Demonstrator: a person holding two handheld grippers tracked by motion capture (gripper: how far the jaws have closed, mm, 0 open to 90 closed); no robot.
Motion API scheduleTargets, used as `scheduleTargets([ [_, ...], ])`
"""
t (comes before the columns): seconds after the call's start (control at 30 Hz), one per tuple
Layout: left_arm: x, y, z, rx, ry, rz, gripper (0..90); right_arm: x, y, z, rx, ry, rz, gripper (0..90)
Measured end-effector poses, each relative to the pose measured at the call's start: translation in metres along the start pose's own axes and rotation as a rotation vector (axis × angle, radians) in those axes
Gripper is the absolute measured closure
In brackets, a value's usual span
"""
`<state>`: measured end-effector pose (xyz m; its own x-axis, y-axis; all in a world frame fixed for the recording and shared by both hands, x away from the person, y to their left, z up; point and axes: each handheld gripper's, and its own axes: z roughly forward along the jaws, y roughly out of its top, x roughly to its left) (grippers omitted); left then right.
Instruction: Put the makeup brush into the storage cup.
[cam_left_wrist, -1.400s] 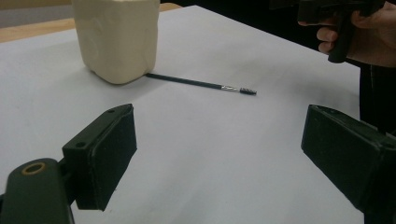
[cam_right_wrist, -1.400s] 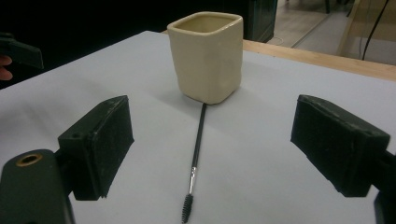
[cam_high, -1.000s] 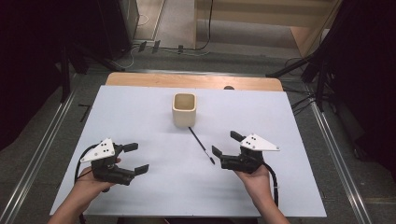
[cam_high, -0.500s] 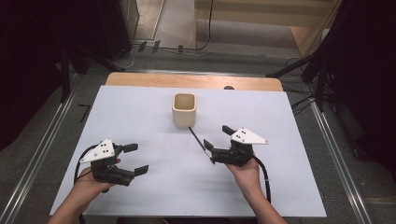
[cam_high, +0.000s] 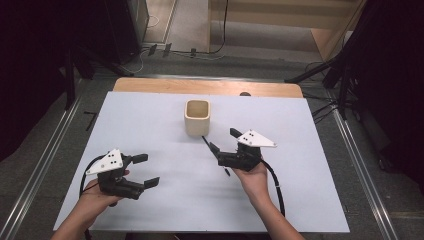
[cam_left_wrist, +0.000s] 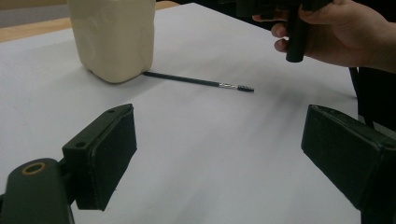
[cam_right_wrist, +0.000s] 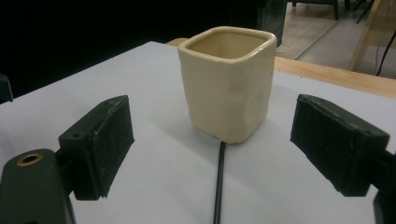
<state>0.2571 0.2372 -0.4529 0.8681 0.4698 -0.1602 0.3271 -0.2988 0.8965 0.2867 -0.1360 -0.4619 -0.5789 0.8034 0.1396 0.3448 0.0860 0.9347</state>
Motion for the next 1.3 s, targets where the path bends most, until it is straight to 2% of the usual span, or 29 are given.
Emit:
scheduleTargets([
  [0.13, 0.000, 0.000, 0.000, 0.001, 0.000, 0.000, 10.5, -0.001, 0.002, 0.004, -0.005, 0.004, 0.007, 14.0],
  [0.2, 0.001, 0.000, 0.000, 0.001, -0.002, -0.008, 10.5, 0.000, 0.002, 0.007, 0.010, 0.013, 0.010, 14.0],
  [0.3, 0.000, 0.000, 0.000, 0.001, -0.004, -0.007, 10.5, 0.001, 0.004, 0.005, 0.057, 0.013, -0.019, 14.0],
  [0.4, 0.000, 0.000, 0.001, -0.001, -0.005, -0.008, 10.5, 0.001, 0.007, 0.005, 0.138, 0.050, -0.024, 13.8],
  [0.53, 0.000, -0.001, 0.000, -0.007, -0.010, -0.021, 10.5, 0.003, 0.009, 0.009, 0.232, 0.066, -0.068, 13.8],
  [0.63, 0.001, -0.001, -0.001, -0.001, -0.007, -0.021, 10.5, 0.002, 0.009, 0.014, 0.304, 0.130, -0.052, 13.7],
  [0.67, 0.001, -0.001, -0.001, 0.001, -0.007, -0.022, 10.5, 0.002, 0.009, 0.015, 0.331, 0.130, -0.055, 13.7],
  [0.7, 0.001, -0.001, -0.001, 0.001, -0.007, -0.022, 10.5, 0.002, 0.009, 0.015, 0.331, 0.130, -0.055, 13.7],
  [0.73, 0.001, -0.001, 0.000, 0.003, -0.006, -0.022, 10.5, 0.002, 0.010, 0.018, 0.386, 0.125, -0.068, 13.6],
  [0.77, 0.001, -0.001, 0.000, 0.004, -0.004, -0.021, 10.6, 0.002, 0.011, 0.019, 0.407, 0.118, -0.074, 13.7],
  [0.87, 0.000, -0.001, 0.000, 0.001, -0.006, -0.024, 10.5, 0.003, 0.015, 0.022, 0.454, 0.125, -0.078, 13.7],
  [0.9, 0.000, -0.001, 0.000, 0.001, -0.006, -0.024, 10.5, 0.003, 0.015, 0.022, 0.454, 0.125, -0.078, 13.7],
  [0.93, 0.000, -0.001, 0.000, 0.003, -0.006, -0.024, 10.5, 0.004, 0.017, 0.025, 0.494, 0.120, -0.084, 13.8],
  [1.0, 0.000, -0.001, 0.000, 0.005, -0.005, -0.021, 10.5, 0.004, 0.018, 0.026, 0.510, 0.124, -0.093, 13.8],
  [1.03, 0.000, -0.001, 0.000, 0.004, -0.006, -0.022, 10.5, 0.005, 0.020, 0.028, 0.546, 0.120, -0.098, 14.0],
  [1.07, 0.000, -0.001, 0.000, 0.004, -0.006, -0.022, 10.5, 0.005, 0.020, 0.028, 0.546, 0.120, -0.098, 14.0],
  [1.1, 0.000, -0.001, 0.000, 0.008, -0.004, -0.021, 10.5, 0.006, 0.023, 0.030, 0.580, 0.117, -0.108, 14.1],
  [1.3, 0.000, -0.001, 0.000, 0.013, -0.005, -0.015, 10.5, 0.006, 0.027, 0.038, 0.690, 0.105, -0.133, 14.2],
])
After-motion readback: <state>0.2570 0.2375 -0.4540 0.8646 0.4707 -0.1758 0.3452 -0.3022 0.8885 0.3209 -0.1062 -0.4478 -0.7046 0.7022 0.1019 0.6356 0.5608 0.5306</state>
